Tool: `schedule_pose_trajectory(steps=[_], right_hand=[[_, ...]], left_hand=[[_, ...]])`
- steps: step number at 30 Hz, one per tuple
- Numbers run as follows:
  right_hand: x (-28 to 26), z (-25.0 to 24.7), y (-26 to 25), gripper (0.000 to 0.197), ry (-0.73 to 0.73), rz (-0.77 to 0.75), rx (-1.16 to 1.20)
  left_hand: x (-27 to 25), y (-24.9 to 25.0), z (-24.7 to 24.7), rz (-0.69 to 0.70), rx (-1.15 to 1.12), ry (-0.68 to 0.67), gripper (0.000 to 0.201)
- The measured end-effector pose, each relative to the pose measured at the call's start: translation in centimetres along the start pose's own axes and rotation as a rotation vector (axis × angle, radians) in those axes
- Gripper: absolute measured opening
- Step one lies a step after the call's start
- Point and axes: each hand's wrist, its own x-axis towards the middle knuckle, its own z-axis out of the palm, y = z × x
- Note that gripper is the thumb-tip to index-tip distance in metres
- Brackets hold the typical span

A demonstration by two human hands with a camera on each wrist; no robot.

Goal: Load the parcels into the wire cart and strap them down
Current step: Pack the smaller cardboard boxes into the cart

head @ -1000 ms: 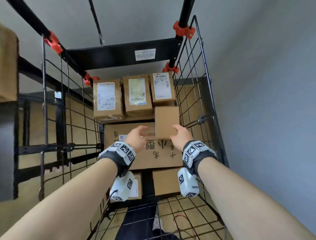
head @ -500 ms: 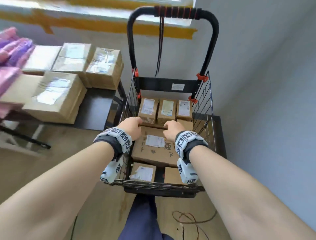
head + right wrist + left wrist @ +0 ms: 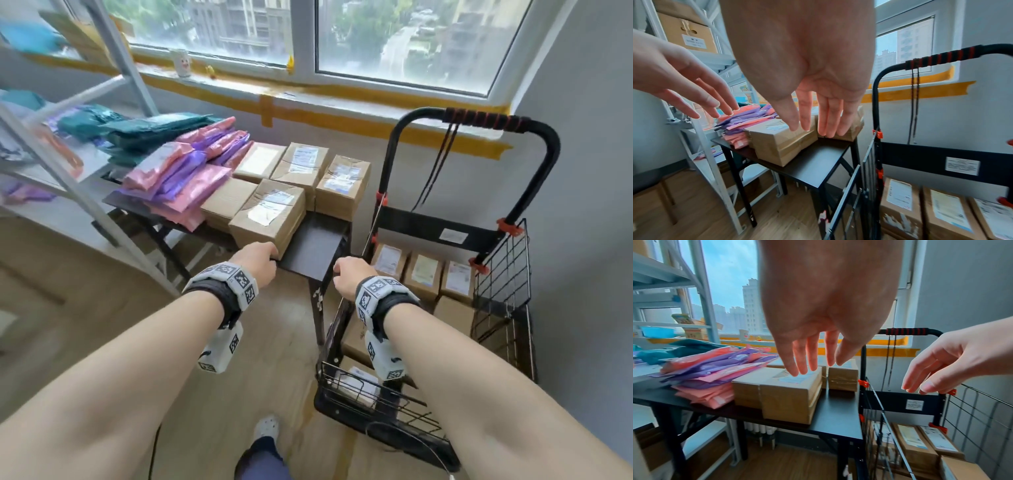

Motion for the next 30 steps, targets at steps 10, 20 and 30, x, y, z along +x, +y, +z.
schedule_pose_trajectory(steps=[10,20,30], right_hand=[[9.1,1.9,-10.7,0.031,-0.044,0.028,0.028],[16.3,4.7,-14.0,0.056,0.079,0.316,0.422],[19.9,7.6,-12.4,0.063,0.197,0.493,1.091]], left_hand=[[7.4,-11.0,-3.2,-0.024,-0.040,-0.054,0.037],[15.9,-17.0,-1.6,0.009,-0.114,-0.206,0.045],[18.7,-16.6,2.0,-0.063,-0.568,-0.269,0.050]])
